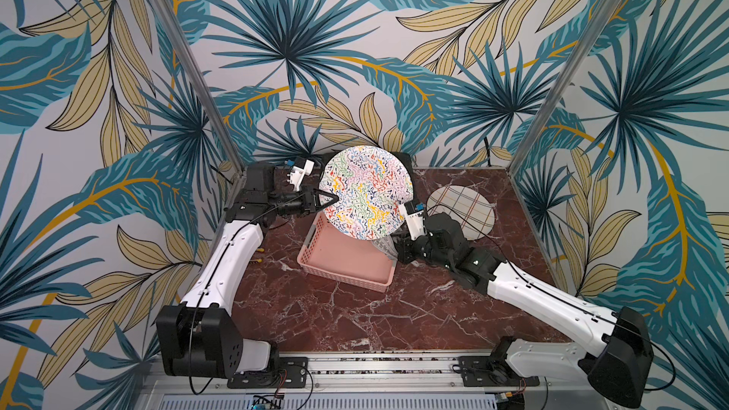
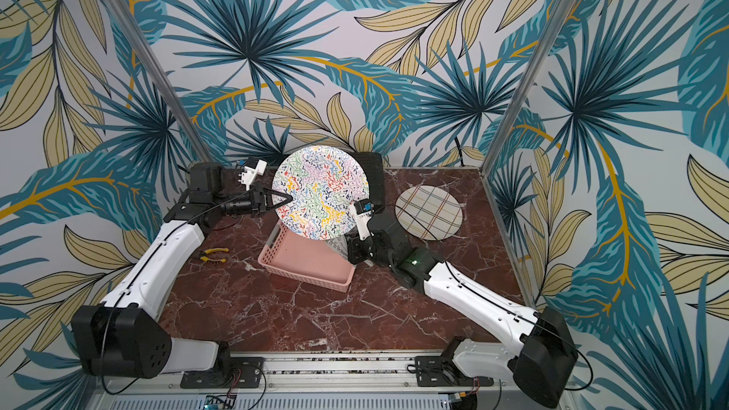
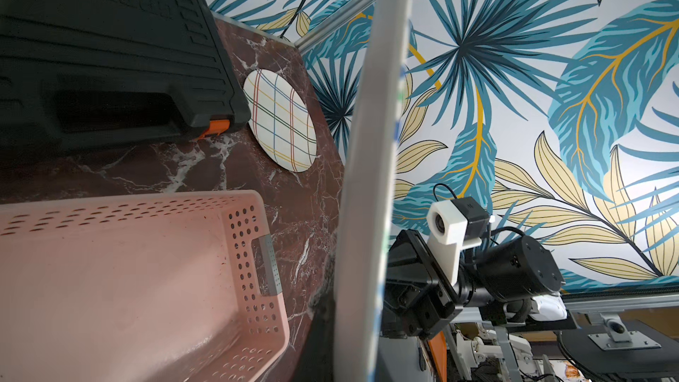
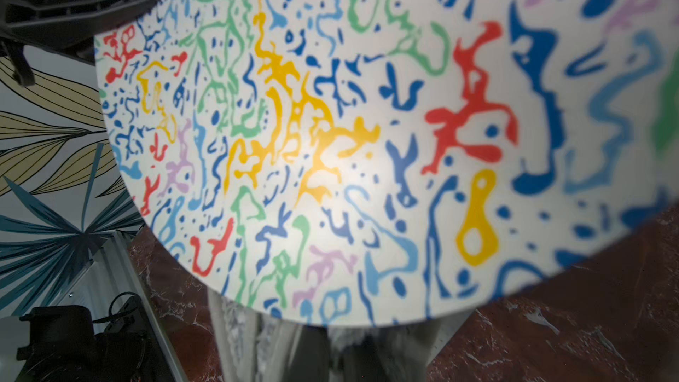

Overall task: Wipe the wet plate dry
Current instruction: Wipe the plate with towel.

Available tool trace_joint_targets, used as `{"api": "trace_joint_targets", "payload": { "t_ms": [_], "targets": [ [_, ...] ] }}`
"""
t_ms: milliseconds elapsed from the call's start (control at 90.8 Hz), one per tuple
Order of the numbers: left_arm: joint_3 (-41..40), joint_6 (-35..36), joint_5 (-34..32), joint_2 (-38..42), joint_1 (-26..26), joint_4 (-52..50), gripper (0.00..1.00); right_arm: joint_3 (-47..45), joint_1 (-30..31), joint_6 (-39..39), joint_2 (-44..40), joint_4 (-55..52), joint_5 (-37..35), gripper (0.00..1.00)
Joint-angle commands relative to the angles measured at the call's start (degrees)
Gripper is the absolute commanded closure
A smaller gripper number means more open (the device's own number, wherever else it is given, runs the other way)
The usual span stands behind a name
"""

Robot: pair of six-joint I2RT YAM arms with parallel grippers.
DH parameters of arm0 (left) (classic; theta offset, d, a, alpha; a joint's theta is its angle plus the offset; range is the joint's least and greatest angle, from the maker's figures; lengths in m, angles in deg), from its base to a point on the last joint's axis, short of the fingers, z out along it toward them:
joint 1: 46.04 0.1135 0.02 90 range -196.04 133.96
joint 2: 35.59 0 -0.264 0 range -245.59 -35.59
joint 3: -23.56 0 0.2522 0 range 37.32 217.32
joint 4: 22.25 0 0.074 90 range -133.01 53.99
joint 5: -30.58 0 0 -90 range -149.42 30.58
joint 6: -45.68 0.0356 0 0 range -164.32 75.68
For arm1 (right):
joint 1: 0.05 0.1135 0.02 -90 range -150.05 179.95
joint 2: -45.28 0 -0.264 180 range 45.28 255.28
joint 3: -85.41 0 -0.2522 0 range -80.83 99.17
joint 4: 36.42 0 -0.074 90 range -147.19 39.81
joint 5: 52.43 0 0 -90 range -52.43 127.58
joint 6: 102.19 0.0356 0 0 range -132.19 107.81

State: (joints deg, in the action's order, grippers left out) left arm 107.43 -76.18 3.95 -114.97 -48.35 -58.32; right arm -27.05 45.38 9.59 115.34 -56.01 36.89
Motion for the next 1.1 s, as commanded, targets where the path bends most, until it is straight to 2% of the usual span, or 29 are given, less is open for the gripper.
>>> {"api": "trace_joint_targets", "payload": {
  "t_ms": [0, 353, 606, 1091],
  "targets": [
    [-1.1, 0.6, -1.9, -0.3, -0.1, 2.8, 1.0, -1.1, 4.4, -5.0, -3.2, 12.5, -9.3, 1.0],
    [-2.0, -0.5, -1.2, -0.7, -0.1, 4.1, 1.0, 1.6, 14.3, -11.3, 1.1, 17.6, -22.6, 1.0],
    [-2.7, -0.5, -1.4, -0.4, -0.2, 4.4, 1.0, 7.4, 17.9, -13.2, 6.9, 18.7, -25.8, 1.0],
    [-3.4, -0.1, -1.6, -0.4, -0.2, 4.6, 1.0, 20.2, 18.7, -15.3, 18.2, 19.0, -28.7, 1.0]
  ]
}}
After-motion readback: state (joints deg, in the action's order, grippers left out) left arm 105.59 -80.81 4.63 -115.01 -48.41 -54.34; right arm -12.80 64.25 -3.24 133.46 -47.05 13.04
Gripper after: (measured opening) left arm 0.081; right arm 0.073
